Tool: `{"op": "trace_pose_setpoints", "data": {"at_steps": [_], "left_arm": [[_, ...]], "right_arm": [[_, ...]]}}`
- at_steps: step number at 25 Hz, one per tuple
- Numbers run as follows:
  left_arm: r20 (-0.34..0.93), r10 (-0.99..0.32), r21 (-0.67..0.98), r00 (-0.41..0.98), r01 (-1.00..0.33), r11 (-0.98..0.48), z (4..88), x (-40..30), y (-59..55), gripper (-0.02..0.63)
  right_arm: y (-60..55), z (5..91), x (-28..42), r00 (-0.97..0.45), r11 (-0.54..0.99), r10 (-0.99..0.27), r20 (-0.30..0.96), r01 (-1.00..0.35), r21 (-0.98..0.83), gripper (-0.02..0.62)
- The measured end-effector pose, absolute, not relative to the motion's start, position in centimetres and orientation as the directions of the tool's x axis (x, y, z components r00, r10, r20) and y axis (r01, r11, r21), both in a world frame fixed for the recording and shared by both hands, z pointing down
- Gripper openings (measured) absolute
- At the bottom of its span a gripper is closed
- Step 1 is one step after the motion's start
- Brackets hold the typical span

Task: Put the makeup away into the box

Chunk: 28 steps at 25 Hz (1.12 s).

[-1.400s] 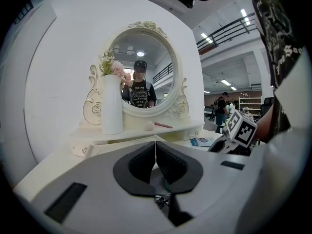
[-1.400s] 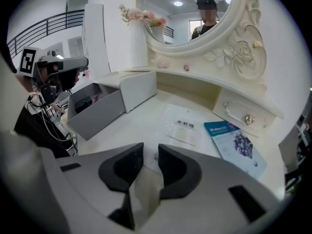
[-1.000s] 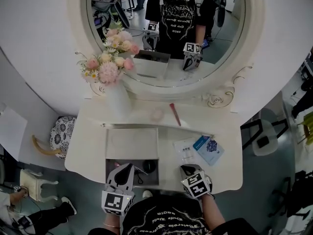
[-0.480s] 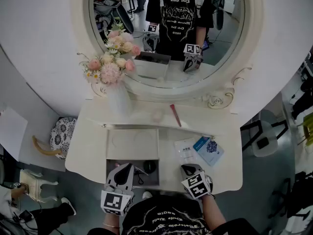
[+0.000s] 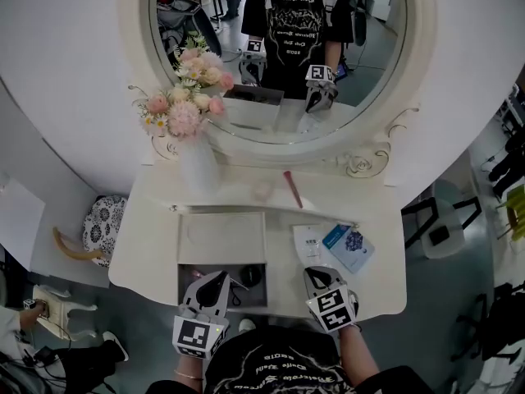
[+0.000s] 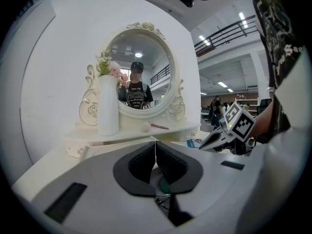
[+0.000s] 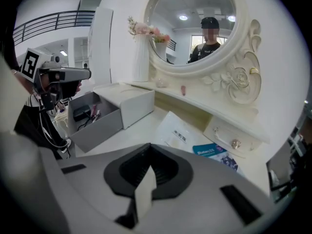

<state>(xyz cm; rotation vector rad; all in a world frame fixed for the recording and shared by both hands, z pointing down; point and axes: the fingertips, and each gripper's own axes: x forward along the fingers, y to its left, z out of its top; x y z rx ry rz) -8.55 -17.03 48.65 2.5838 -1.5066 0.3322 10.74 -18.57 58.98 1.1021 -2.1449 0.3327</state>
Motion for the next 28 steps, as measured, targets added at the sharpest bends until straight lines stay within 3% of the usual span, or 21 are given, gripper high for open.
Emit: {"op": "trace_pose_setpoints", "data": {"at_steps": [28], "left_arm": [[0.261, -0.817, 0.048, 0.515, -0.852, -0.521, 49.6, -8.8, -15.7, 0.017]], "right_arm": [[-19.0, 54.2, 12.7, -0.293, 0.499, -0.76, 0.58, -0.835, 0.232, 0.008]]}}
